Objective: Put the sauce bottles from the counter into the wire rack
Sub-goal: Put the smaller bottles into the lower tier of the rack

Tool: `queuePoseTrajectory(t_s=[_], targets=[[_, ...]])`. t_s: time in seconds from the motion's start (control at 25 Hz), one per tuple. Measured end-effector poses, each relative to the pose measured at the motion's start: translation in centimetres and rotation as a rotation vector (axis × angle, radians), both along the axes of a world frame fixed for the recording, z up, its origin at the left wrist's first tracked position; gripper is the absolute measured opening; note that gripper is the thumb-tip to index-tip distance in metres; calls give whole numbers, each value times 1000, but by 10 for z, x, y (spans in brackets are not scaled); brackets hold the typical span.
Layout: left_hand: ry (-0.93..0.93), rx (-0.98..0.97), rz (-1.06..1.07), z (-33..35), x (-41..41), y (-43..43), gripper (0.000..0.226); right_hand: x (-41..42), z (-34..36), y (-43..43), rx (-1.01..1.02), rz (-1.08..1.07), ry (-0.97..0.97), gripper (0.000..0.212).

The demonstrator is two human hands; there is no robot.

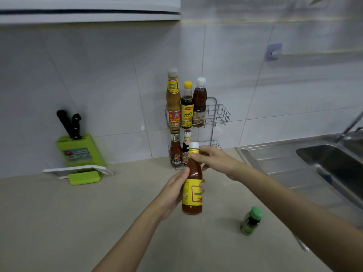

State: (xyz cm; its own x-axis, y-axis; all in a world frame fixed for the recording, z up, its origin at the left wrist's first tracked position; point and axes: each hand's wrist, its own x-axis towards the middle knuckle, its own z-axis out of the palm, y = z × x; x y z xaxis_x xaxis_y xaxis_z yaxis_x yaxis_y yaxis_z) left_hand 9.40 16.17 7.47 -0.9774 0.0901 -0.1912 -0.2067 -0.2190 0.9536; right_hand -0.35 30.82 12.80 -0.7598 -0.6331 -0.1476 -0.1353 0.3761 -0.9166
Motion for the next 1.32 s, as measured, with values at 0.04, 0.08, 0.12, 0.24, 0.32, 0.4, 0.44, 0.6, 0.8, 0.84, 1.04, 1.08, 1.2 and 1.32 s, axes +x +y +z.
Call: queuePoseTrajectory(t_s=[0.04,0.08,0.12,0.24,0.32,0.4,0.44,0.6,0.8,0.84,1.04,1.08,1.2,1.32], targets=[[-13,-14,-19,1,-4,1,43,-2,-2,-3,-36,-37,-18,33],[-24,-50,-28,1,-9,3,45,-6,-4,-5,-69,-80,-42,34],[-32,-93,-32,-1,-14,4,46,-9,-7,-6,-99,-125,-61,30],[-46,-216,-10,-13,-26,8,45,-17,-16,-6,-69,-301,64,22],[-60,-226,4,-20,-35,9,40,-25,-25,-6,0,-407,182,34],[-63,-223,13,-28,-44,10,33,-37,-32,-4,10,-401,202,40],[-64,-216,17,-32,-49,10,30,-44,-35,-2,-24,-353,142,36],[-96,-224,24,-51,-72,10,30,-64,-53,9,-82,-275,-32,21],[-263,-301,247,-96,-110,-35,44,-81,-82,5,-37,-569,298,14],[-296,-312,324,-107,-116,-47,44,-85,-83,6,-78,-620,343,15],[-376,-282,454,-115,-153,-70,54,-118,-85,3,-175,-668,415,21],[-374,-266,451,-114,-162,-70,59,-124,-89,1,-168,-647,415,22],[-318,-192,390,-105,-176,-66,61,-134,-100,-4,-161,-610,442,23],[-280,-139,353,-107,-182,-64,57,-143,-104,-14,-187,-582,496,23]])
